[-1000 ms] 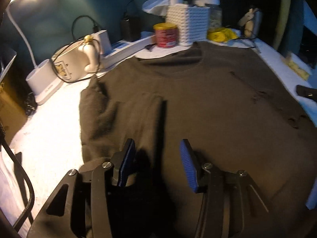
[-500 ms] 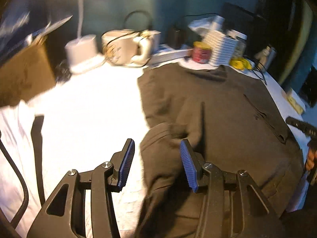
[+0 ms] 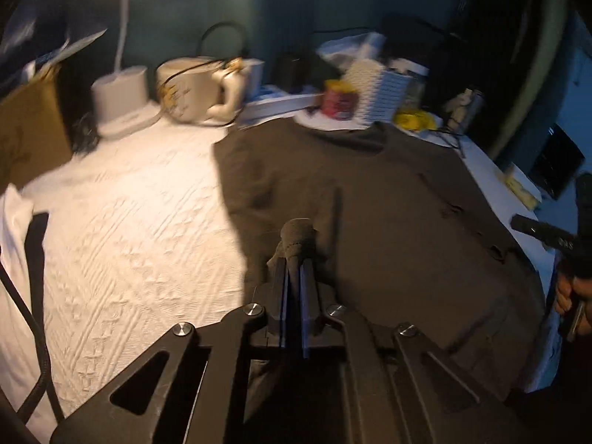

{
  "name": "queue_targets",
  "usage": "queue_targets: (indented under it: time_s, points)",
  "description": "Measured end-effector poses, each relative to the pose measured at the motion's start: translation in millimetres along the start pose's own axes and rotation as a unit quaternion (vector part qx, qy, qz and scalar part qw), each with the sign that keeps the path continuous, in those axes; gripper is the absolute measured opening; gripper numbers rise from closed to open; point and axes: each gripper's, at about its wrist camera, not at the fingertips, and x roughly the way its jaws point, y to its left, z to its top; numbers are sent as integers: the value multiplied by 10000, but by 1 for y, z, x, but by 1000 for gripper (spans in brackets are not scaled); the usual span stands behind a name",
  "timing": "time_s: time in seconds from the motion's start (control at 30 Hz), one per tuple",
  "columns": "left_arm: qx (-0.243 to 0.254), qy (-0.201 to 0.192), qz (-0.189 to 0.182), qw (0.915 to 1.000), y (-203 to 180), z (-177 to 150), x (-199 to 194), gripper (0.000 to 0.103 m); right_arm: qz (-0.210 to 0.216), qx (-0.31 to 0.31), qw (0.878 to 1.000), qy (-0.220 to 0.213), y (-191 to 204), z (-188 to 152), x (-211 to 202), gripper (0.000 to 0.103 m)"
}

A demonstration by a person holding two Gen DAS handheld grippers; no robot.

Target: Fold small clothes

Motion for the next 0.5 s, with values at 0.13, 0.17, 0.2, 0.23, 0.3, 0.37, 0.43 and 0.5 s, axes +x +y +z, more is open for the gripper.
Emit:
queue_targets:
  time_s: [0.13, 0.17, 0.2, 0.23, 0.3, 0.37, 0.43, 0.5]
  points:
    - [495, 30, 57, 9988, -22, -4, -2, 4, -43, -12, 10000, 19, 1, -2, -2, 37]
    - [563, 145, -86, 9983, -26, -7, 1, 4, -44, -11, 10000, 18, 1, -2, -3, 37]
    - [595, 216, -136, 9979, -28, -8, 3, 4, -49, -10, 10000, 19, 1, -3, -3, 37]
    - [660, 343, -208, 9970, -32, -12, 8, 4, -47, -4, 10000, 20, 1, -4, -3, 37]
    - [743, 609, -309, 9949, -37, -17, 17, 4, -46, 6, 10000, 23, 1, -5, -3, 37]
    - [799, 776, -336, 9932, -41, -21, 21, 5, -41, 12, 10000, 22, 1, -6, -4, 37]
    - [881, 942, -402, 9908, -44, -23, 23, 5, -53, 31, 10000, 17, 0, -7, -4, 37]
    - [961, 978, -407, 9897, -47, -23, 20, 10, -63, 74, 10000, 15, -4, -8, -4, 37]
